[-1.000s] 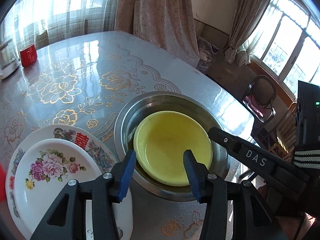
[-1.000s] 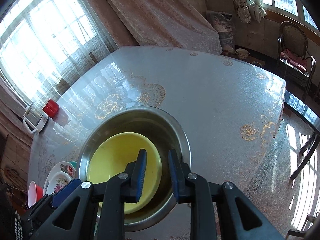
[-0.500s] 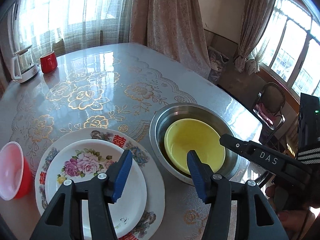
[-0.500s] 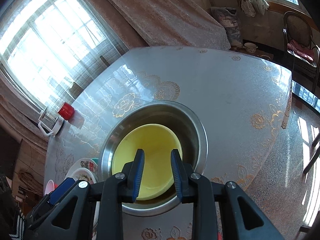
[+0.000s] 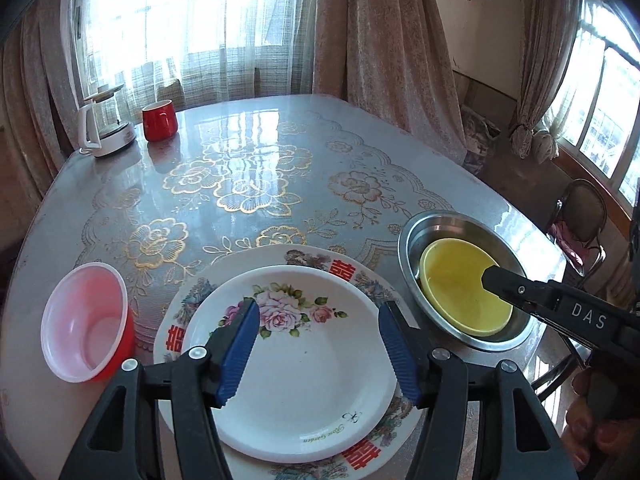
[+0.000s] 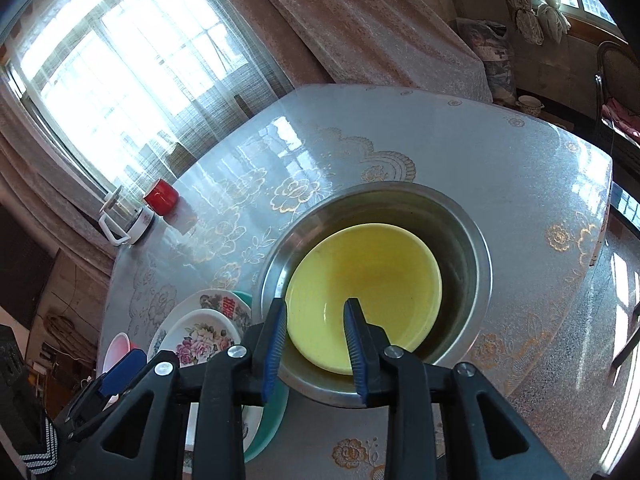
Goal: Organize plates and bowls
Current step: 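Move both grippers to the pink-red plastic bowl rim, then close both grippers on the pink-red bowl rim and lift it, then carry the pink-red bowl with both grippers and lower it into the yellow bowl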
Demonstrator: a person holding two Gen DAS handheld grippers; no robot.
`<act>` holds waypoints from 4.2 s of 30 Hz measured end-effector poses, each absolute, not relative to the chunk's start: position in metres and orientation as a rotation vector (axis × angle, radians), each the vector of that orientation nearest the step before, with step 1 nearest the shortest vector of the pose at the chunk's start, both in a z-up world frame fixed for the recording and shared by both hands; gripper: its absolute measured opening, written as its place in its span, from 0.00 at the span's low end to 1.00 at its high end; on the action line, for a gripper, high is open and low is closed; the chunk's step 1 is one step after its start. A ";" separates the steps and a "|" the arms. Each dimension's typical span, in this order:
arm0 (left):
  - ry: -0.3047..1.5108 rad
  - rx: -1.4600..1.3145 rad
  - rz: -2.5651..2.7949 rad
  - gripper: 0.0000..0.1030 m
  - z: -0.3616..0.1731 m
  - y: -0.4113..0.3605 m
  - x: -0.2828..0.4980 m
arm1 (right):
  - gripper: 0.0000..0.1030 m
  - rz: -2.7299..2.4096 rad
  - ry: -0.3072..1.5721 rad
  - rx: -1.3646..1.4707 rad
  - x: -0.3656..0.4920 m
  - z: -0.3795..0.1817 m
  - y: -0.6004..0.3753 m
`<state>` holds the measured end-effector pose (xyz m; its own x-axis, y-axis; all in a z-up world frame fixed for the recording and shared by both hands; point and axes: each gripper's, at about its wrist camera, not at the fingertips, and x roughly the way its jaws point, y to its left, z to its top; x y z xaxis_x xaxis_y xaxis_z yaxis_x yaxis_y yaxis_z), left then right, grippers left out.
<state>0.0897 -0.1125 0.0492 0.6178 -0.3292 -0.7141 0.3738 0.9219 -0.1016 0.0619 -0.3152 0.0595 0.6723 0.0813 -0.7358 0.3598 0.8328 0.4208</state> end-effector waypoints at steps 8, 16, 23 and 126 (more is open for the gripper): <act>0.799 0.011 -0.328 0.62 0.048 -0.071 0.092 | 0.29 -0.071 0.854 0.529 0.074 0.061 -0.275; 0.786 -0.076 -0.223 0.66 0.045 -0.012 0.098 | 0.32 0.023 0.868 0.470 0.089 0.068 -0.235; 0.786 -0.166 -0.109 0.66 0.039 0.045 0.107 | 0.32 0.104 0.911 0.414 0.107 0.066 -0.194; 0.755 0.063 -0.462 0.18 0.058 -0.109 0.109 | 0.15 0.020 0.815 0.430 0.085 0.086 -0.247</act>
<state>0.1093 -0.1086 0.0578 0.6332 -0.3815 -0.6735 0.4256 0.8983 -0.1086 0.0848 -0.2473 0.0864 0.6903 0.1801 -0.7008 0.1463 0.9138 0.3790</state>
